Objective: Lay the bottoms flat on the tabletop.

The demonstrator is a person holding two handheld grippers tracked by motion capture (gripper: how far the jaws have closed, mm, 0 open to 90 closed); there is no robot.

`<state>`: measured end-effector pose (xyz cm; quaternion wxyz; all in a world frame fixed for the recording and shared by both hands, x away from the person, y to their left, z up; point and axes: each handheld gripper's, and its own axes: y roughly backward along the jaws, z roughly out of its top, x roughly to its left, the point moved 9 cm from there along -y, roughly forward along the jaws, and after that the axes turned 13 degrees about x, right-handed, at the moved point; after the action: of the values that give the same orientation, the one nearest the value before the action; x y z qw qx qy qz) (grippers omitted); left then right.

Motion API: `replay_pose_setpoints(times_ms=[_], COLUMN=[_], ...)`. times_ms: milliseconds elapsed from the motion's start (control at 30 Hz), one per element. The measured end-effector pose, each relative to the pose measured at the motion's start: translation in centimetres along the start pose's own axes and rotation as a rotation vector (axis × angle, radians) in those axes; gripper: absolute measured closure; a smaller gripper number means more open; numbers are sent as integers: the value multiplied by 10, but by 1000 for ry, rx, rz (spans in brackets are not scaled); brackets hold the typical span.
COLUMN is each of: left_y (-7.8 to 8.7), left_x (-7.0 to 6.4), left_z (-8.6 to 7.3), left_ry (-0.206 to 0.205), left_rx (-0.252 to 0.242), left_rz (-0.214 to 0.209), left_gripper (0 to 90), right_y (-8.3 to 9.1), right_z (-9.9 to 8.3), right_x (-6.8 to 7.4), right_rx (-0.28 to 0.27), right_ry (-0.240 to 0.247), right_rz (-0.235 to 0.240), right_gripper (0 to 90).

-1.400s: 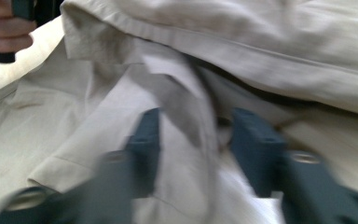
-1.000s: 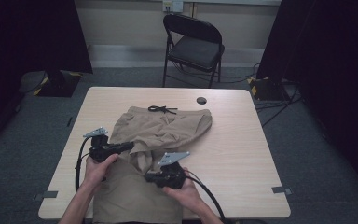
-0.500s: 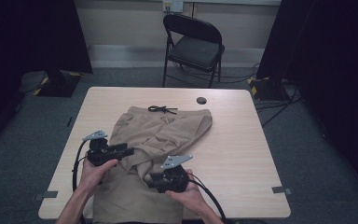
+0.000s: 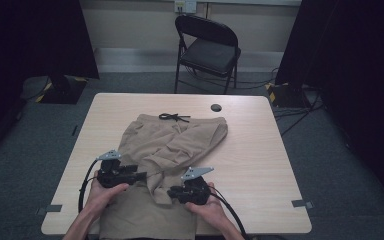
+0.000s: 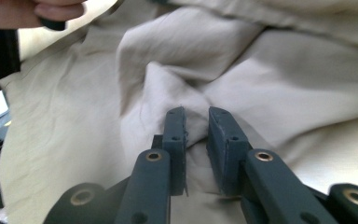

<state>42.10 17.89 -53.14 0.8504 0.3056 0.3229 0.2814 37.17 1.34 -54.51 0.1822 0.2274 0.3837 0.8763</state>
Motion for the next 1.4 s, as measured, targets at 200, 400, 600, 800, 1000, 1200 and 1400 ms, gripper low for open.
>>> replay_pose_setpoints(times_ms=[200,400,600,800,1000,1200,1400], left_y=[-3,12,22,6,-12,-19,-5], left_x=[-2,-16,-35,-51,-58,-55,-56], left_z=[-2,12,35,48,55,53,53], left_ry=[-1,-16,-55,-61,-47,-40,-44], left_rx=[-8,-78,-128,-111,-91,-68,-94], left_rz=[-30,-95,-131,-158,-178,-180,-182], left_gripper=[769,850,853,851,825,692,566], right_y=[-10,7,26,36,26,21,18], right_z=[-8,4,21,31,30,27,30], right_x=[14,6,-5,-10,-4,-8,-5], right_rx=[40,-17,-87,-125,-115,-97,-101], right_ry=[37,32,19,8,15,12,6], right_rz=[13,-9,-46,-59,-56,-78,-73], right_gripper=[770,691,638,552,551,558,497])
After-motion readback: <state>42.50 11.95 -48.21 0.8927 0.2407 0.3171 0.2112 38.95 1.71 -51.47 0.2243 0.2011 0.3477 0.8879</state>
